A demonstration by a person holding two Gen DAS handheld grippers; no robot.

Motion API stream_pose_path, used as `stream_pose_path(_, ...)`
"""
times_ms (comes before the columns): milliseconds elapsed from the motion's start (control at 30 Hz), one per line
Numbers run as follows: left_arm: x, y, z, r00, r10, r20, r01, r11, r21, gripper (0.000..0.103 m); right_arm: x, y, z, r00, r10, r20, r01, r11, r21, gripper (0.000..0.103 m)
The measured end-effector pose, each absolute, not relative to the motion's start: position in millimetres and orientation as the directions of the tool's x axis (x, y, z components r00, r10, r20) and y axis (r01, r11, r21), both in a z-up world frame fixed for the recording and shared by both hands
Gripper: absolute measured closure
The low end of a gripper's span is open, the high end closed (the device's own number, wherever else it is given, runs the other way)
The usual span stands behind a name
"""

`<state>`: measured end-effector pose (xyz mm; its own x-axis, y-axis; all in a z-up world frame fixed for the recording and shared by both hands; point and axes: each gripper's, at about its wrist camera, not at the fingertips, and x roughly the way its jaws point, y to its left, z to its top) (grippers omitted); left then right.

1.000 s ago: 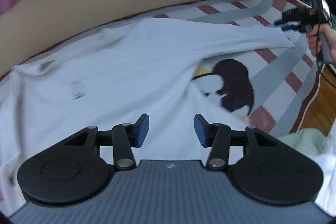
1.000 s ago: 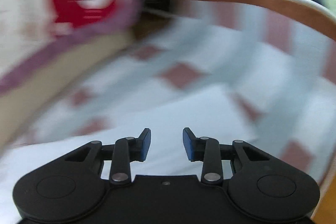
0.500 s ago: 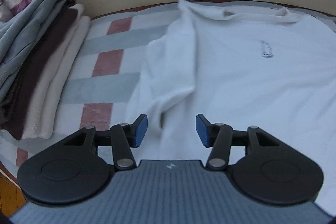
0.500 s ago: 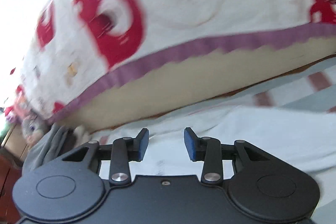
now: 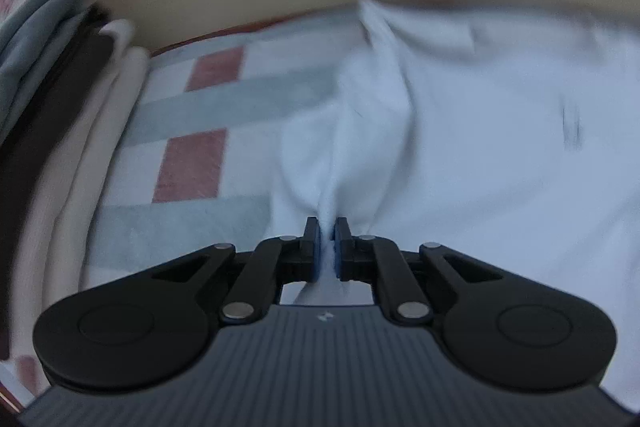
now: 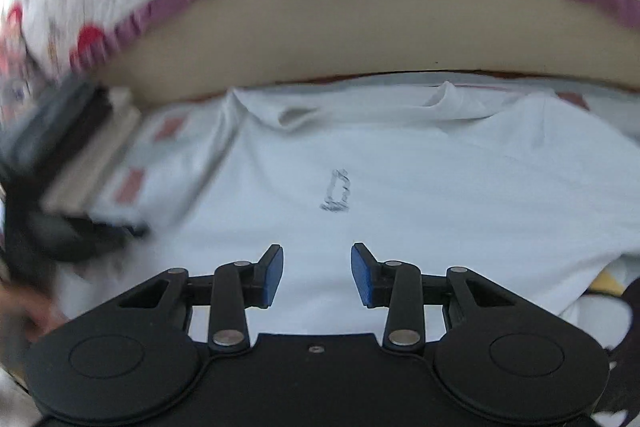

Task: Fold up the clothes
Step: 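Smooth the shirt flat with both open grippers near the collar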

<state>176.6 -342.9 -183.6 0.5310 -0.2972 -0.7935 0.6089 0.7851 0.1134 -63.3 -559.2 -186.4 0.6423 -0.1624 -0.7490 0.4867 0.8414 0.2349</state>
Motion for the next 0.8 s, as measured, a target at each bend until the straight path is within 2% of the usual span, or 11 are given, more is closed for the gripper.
stream_pose_path(133,208,-326,-147,0.629,-0.341,-0.699,0.547,0.833,0.086,0.097,-54,-560,-202,0.628,-0.148,-0.764,0.462,0.861,0.213,0.060)
stream_pose_path(367,281,-301,-186,0.608,-0.199,-0.769,0.337,0.941,0.023,0.095,-46,-554,-221,0.582,-0.171,-0.795,0.447,0.884,0.137,0.060)
stream_pose_path(467,275,-306,-181,0.648,-0.194,-0.736,0.358,0.931,0.069,0.095,-43,-551,-227,0.563,-0.186,-0.805,0.438,0.894,0.100,0.058)
stream_pose_path(567,269,-309,-168,0.704,-0.215,-0.677,0.396,0.910,0.124,0.090,-40,-548,-234,0.545,-0.201,-0.814,0.428,0.902,0.064,0.055)
stream_pose_path(633,277,-300,-165,0.657,-0.249,-0.712,0.395,0.917,0.044,0.090,-39,-546,-238,0.532,-0.211,-0.820,0.420,0.907,0.039,0.054)
stream_pose_path(700,294,-277,-168,0.582,-0.268,-0.768,0.305,0.947,-0.099,0.090,-39,-546,-240,0.535,-0.213,-0.818,0.413,0.910,0.034,0.054)
stream_pose_path(800,287,-261,-169,0.530,-0.248,-0.811,0.305,0.948,-0.091,0.091,-40,-546,-239,0.545,-0.214,-0.810,0.405,0.914,0.031,0.054)
